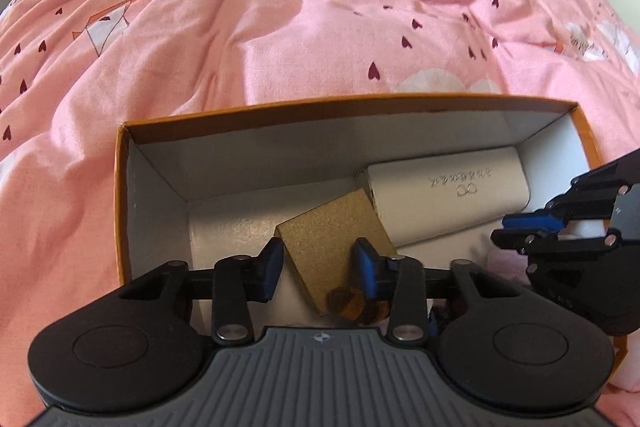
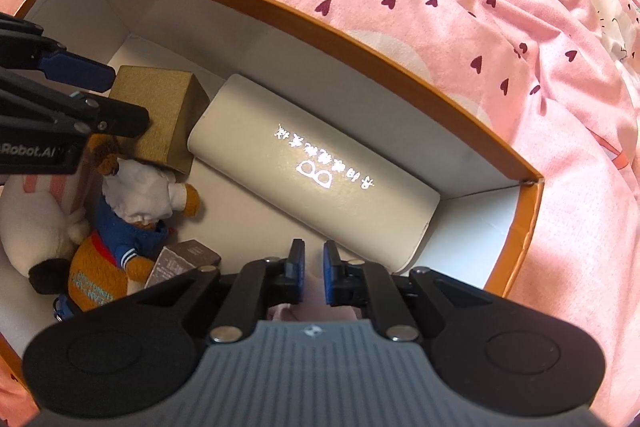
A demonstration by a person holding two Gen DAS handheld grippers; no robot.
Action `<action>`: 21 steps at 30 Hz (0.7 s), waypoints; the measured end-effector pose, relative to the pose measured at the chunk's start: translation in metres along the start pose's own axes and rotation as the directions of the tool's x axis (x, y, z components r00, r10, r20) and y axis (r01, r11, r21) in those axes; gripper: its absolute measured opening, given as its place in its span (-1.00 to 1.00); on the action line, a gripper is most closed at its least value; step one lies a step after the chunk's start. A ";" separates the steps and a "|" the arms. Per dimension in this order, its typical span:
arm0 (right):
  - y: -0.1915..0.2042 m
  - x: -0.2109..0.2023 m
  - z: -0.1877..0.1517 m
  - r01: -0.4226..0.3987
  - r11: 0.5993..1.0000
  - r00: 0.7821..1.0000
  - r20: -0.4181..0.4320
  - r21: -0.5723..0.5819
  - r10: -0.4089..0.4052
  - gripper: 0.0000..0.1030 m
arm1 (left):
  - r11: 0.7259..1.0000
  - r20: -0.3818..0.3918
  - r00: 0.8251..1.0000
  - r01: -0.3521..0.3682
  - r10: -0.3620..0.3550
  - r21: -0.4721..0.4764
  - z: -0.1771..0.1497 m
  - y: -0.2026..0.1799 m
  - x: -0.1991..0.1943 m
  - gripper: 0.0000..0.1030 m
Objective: Organize objects
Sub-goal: 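Open the right gripper on the white box while the left releases the brown box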
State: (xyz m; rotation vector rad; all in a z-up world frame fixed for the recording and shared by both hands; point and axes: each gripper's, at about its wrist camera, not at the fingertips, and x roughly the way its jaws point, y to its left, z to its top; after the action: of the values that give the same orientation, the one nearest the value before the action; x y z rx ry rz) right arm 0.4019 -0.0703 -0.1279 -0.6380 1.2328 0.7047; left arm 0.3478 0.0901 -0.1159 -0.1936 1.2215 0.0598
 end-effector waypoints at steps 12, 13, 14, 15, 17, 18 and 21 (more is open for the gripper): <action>-0.001 0.003 -0.013 0.093 0.994 0.996 0.023 -0.063 -0.091 -0.84 | 0.992 0.055 0.996 0.069 -0.064 -0.103 0.010 0.014 0.005 -0.37; -0.002 0.003 -0.014 0.088 0.994 0.996 0.023 -0.058 -0.087 -0.83 | 0.993 0.058 0.997 0.065 -0.059 -0.099 0.009 0.013 0.005 -0.37; -0.003 0.002 -0.015 0.084 0.995 0.996 0.024 -0.051 -0.083 -0.83 | 0.994 0.060 0.997 0.059 -0.054 -0.089 0.009 0.012 0.005 -0.37; -0.003 0.001 -0.016 0.081 0.996 0.996 0.026 -0.049 -0.079 -0.83 | 0.996 0.064 0.997 0.055 -0.050 -0.077 0.008 0.010 0.004 -0.37; -0.002 -0.004 -0.018 0.075 0.996 0.997 0.032 -0.045 -0.073 -0.83 | 0.997 0.070 0.997 0.047 -0.043 -0.059 0.006 0.008 0.002 -0.37; -0.001 -0.007 -0.020 0.070 0.997 0.997 0.038 -0.040 -0.068 -0.83 | 0.998 0.079 0.996 0.042 -0.038 -0.054 0.005 0.008 -0.001 -0.37; 0.003 -0.022 -0.027 0.054 0.998 0.996 0.069 -0.024 -0.052 -0.83 | 1.000 0.147 0.989 -0.005 0.007 -0.012 -0.001 0.001 -0.019 -0.35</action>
State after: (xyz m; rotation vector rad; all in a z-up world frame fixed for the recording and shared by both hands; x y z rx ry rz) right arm 0.3790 -0.0923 -0.1122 -0.6609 1.1410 0.6937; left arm 0.3398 0.0919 -0.0985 -0.1924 1.0749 0.0850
